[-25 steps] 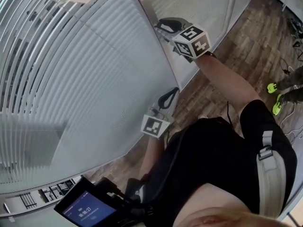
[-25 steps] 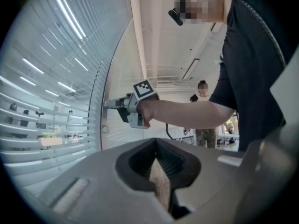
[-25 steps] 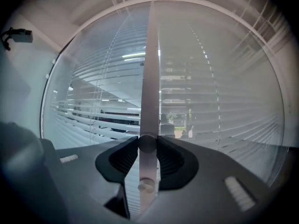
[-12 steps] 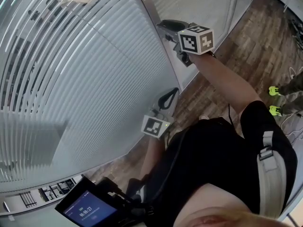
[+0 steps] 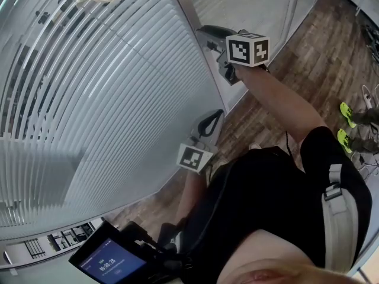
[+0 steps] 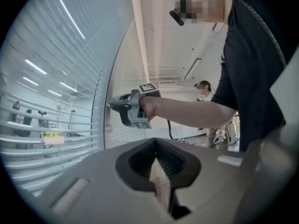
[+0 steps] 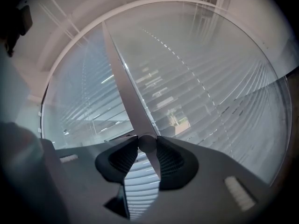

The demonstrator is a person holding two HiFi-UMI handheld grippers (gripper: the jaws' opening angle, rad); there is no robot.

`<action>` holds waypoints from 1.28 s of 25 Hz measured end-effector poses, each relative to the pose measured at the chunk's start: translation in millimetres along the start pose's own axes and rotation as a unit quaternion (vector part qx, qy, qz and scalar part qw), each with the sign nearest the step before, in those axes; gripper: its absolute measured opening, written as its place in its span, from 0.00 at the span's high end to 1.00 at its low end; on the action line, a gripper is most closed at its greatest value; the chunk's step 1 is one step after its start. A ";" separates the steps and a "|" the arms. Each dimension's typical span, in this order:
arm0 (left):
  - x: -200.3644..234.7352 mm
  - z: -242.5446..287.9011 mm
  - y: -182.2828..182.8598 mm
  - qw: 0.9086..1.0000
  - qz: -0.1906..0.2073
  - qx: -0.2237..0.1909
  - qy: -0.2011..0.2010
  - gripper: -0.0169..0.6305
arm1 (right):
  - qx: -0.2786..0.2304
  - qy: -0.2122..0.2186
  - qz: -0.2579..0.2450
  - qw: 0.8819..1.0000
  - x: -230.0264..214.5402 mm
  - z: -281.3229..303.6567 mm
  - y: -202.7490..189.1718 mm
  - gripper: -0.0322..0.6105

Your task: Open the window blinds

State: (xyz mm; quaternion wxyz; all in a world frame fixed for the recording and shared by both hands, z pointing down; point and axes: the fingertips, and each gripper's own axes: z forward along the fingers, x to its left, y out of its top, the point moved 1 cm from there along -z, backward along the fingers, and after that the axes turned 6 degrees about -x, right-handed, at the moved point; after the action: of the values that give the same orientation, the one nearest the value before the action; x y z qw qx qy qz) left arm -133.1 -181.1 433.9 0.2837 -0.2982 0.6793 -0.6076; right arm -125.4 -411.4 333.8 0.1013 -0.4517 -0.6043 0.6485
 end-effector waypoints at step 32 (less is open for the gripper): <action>-3.4 85.7 13.5 0.999 0.014 0.004 -0.029 0.97 | 0.038 0.143 -0.290 0.946 -14.8 -158.9 -22.1 0.82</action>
State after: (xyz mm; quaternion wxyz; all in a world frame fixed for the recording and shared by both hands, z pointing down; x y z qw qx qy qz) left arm -67.6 -233.6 411.8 0.3129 -0.3053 0.6721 -0.5976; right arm -13.5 -305.9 382.0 0.3873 -0.3407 -0.6634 0.5421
